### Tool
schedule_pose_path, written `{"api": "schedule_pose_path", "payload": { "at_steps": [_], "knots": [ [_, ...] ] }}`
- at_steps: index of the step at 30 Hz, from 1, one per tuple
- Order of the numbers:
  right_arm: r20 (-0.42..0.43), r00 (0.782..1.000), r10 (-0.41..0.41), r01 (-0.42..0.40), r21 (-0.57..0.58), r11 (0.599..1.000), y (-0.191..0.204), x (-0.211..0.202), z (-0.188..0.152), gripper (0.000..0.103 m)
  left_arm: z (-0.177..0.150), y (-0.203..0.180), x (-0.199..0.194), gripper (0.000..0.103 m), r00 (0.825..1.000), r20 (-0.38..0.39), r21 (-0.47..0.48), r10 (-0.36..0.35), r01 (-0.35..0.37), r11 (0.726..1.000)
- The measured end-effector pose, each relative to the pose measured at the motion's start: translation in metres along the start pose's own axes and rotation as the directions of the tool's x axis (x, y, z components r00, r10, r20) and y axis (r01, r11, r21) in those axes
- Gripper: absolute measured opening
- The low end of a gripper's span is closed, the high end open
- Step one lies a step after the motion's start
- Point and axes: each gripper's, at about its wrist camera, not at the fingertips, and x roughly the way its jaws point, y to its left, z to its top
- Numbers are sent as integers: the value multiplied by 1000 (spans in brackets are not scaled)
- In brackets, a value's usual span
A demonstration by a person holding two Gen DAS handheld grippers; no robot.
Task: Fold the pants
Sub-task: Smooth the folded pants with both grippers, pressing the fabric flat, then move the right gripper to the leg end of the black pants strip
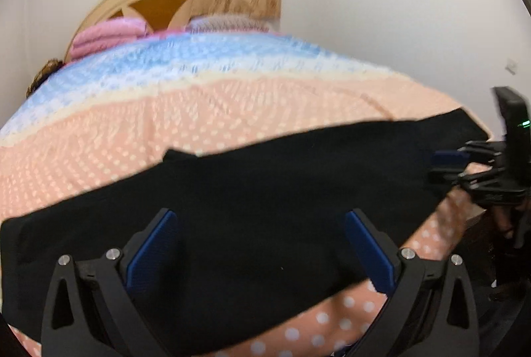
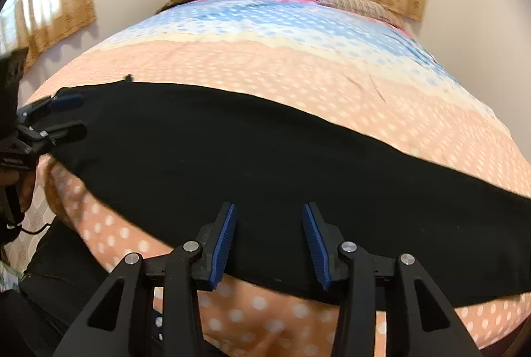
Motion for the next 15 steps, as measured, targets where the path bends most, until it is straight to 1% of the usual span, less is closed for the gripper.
{"api": "schedule_pose_path", "payload": {
  "at_steps": [3, 4, 7, 10, 15],
  "knots": [
    [-42, 999, -20, 21, 26, 999, -10, 11, -4, 45, -8, 0, 21, 103, 999, -54, -24, 2, -3, 1000],
    [-37, 999, -11, 12, 32, 999, -12, 11, -5, 45, -11, -1, 26, 103, 998, -66, -18, 13, -14, 1000],
    [-31, 1000, 1, 0, 27, 1000, -14, 12, -6, 46, -17, -13, 22, 103, 997, -59, 38, 53, -51, 998],
    [-25, 1000, -5, 5, 15, 1000, -13, 13, -8, 47, -19, -12, 20, 103, 997, -59, 26, 45, -43, 999],
    [-25, 1000, -7, 7, 7, 1000, -15, 12, -9, 48, -23, -14, 17, 103, 998, -36, 38, 54, -53, 998]
  ]
}}
